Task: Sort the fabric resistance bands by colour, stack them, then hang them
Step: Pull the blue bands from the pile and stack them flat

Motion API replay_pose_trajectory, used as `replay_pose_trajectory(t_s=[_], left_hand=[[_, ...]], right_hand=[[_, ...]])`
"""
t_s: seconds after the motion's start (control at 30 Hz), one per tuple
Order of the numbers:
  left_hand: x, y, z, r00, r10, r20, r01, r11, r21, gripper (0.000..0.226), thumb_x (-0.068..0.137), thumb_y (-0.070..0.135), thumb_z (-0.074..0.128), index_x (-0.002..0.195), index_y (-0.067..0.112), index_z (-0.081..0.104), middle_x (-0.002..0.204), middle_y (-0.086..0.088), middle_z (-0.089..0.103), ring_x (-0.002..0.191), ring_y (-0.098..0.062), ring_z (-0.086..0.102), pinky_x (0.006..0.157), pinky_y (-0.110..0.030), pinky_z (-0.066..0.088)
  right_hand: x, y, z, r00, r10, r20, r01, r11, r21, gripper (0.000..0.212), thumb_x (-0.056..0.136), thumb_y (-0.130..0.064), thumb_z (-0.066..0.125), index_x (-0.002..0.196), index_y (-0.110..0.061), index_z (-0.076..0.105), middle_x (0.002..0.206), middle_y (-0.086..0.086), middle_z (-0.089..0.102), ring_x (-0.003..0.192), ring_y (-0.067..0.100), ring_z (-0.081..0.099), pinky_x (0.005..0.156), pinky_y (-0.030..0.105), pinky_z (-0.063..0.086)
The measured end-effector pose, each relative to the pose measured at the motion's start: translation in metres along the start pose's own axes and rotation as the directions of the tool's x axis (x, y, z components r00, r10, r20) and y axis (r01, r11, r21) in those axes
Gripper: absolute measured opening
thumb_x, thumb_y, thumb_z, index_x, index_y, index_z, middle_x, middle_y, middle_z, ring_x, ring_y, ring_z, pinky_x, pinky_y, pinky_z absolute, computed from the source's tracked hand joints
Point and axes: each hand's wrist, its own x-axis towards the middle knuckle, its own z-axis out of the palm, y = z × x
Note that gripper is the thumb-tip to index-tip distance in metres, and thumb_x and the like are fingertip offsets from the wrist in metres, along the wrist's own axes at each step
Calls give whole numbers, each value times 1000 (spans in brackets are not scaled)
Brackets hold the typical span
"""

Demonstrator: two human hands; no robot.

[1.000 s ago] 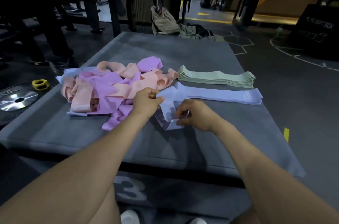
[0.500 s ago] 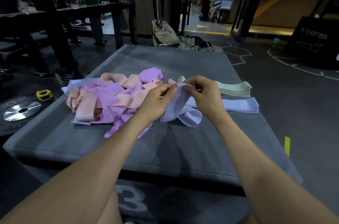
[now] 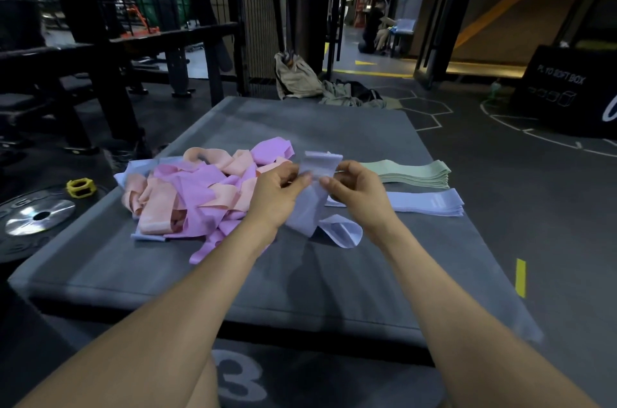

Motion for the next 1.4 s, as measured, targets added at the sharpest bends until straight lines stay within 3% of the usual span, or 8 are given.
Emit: replay_pose_trajectory(t_s=[0.23,0.4,0.5,0.7,0.87,1.07,1.3,1.4], left_hand=[[-4,0,8,994,58,92,-76,976,206,34,93,9,54,63,21,44,59,8,42,55,-2,37,56,-16,32],[-5,8,21,994,94,51,-104,964,244,26,97,12,46,71,13,46,62,-8,43,56,-16,42,61,-30,33],[-6,7,21,990,57,130,-84,973,216,21,94,19,53,74,19,48,66,2,50,57,0,44,58,-17,36],[-2,-3,19,966,-114,230,32,943,331,21,90,20,61,103,4,61,95,-13,65,81,-19,52,71,-28,44],[5,15,9,968,-70,242,-36,912,408,13,93,15,55,80,13,52,70,4,49,66,-12,42,58,-11,33],[15,48,-1,970,19,243,-134,874,468,25,92,25,58,72,24,42,61,8,40,56,-9,33,56,-25,28],[-4,43,-13,875,-230,427,-121,749,651,31,83,35,67,84,5,59,74,0,47,68,-14,39,62,-25,29],[-14,24,-20,847,-337,410,-94,665,741,34,87,26,64,64,11,44,62,2,35,58,-12,29,53,-25,23]], right_hand=[[9,8,-5,989,-9,-145,3,999,-41,42,84,-17,67,84,19,45,72,9,45,68,20,40,62,31,37],[12,7,-5,975,-4,-223,0,1000,-20,33,84,-9,67,78,18,48,67,12,45,65,20,44,62,33,44],[14,0,-7,955,7,-297,-2,1000,17,23,84,-5,65,81,15,54,69,13,48,66,19,46,63,34,48],[20,-23,-18,903,3,-429,7,1000,21,17,84,-5,63,69,-4,54,66,7,44,66,17,41,61,32,40],[20,-51,-36,861,7,-509,12,999,34,20,86,-3,59,71,-15,55,66,4,47,62,16,45,56,27,43],[14,-70,-57,782,89,-616,-55,996,74,9,88,-6,57,80,-6,53,64,5,47,59,17,42,65,33,43],[-6,-45,-73,714,194,-673,-193,978,77,19,84,-2,55,69,-11,47,60,5,46,59,21,43,57,28,38],[-19,-26,-80,669,251,-699,-255,962,101,25,81,2,52,63,-12,41,55,6,40,52,19,38,51,24,33]])
